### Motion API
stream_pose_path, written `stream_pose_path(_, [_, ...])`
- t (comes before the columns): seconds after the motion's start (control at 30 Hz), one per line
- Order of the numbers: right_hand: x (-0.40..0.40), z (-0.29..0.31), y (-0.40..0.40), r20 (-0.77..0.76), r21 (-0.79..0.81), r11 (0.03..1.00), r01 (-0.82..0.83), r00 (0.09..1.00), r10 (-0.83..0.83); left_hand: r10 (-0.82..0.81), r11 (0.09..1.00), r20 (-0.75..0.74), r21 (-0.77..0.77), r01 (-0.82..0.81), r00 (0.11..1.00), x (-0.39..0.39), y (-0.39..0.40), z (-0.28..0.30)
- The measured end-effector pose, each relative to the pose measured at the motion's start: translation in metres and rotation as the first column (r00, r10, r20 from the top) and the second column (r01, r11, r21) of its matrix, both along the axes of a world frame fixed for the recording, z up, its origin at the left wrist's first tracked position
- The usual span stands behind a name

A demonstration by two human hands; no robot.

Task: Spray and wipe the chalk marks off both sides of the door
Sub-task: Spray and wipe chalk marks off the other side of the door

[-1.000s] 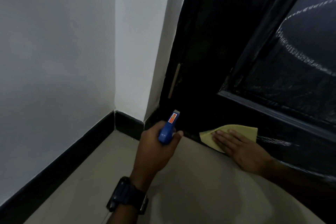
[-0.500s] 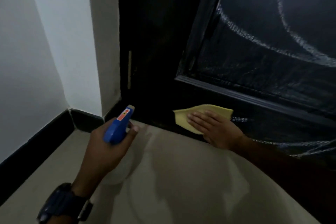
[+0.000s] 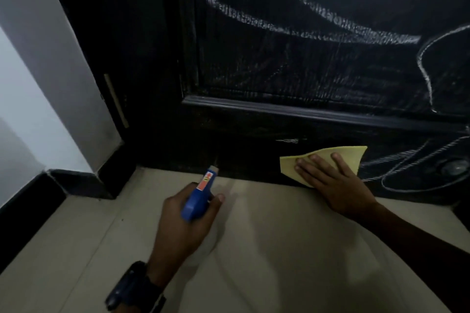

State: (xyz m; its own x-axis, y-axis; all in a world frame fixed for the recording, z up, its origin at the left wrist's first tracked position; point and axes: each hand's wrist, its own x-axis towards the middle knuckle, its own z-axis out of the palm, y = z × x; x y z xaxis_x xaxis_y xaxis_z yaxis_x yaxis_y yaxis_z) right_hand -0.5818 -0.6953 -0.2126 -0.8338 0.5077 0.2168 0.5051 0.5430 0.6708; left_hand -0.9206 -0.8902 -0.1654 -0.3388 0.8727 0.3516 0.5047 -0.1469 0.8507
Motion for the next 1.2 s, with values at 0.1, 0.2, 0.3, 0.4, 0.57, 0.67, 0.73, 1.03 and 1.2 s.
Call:
stream_pose_path(0.1, [-0.001, -0.002, 0.001, -0.057, -0.028, 0.999, -0.020, 0.998, 0.018, 0.039, 0.999, 0.045, 0.011, -0.039, 0.998, 0.028, 0.003, -0.006])
stream_pose_path(0.2, [-0.007, -0.007, -0.004, -0.153, -0.066, 0.998, -0.021, 0.988, 0.011, 0.029, 1.000, 0.086, 0.008, -0.030, 0.996, 0.049, 0.003, -0.007])
stream_pose_path(0.3, [-0.017, -0.014, -0.011, -0.259, -0.143, 0.990, -0.018, 0.966, -0.020, 0.049, 0.999, 0.151, -0.009, -0.048, 0.987, 0.059, 0.000, -0.005])
stream_pose_path(0.4, [-0.029, -0.017, -0.022, -0.339, -0.266, 0.964, 0.030, 0.933, -0.122, 0.078, 0.997, 0.199, -0.014, -0.077, 0.977, 0.065, -0.005, -0.009])
stream_pose_path(0.57, [-0.046, -0.026, -0.035, -0.371, -0.401, 0.911, 0.094, 0.893, -0.255, 0.087, 0.996, 0.164, -0.011, -0.086, 0.983, 0.070, -0.003, -0.017])
stream_pose_path(0.67, [-0.052, -0.021, -0.042, -0.387, -0.481, 0.873, 0.080, 0.874, -0.293, 0.095, 0.995, 0.159, 0.010, -0.097, 0.983, 0.069, -0.001, -0.020])
stream_pose_path(0.73, [-0.052, -0.015, -0.042, -0.485, -0.527, 0.850, -0.004, 0.822, -0.297, 0.090, 0.995, 0.154, 0.016, -0.094, 0.984, 0.069, -0.001, -0.023])
stream_pose_path(1.03, [-0.058, 0.044, -0.023, -0.840, -0.543, 0.828, -0.140, 0.059, -0.540, 0.097, 0.995, 0.205, 0.000, -0.099, 0.974, 0.070, -0.003, -0.024])
stream_pose_path(1.2, [-0.072, 0.041, -0.026, -0.901, -0.404, 0.905, -0.137, 0.230, -0.367, 0.118, 0.993, 0.210, -0.037, -0.113, 0.971, 0.071, 0.000, -0.026])
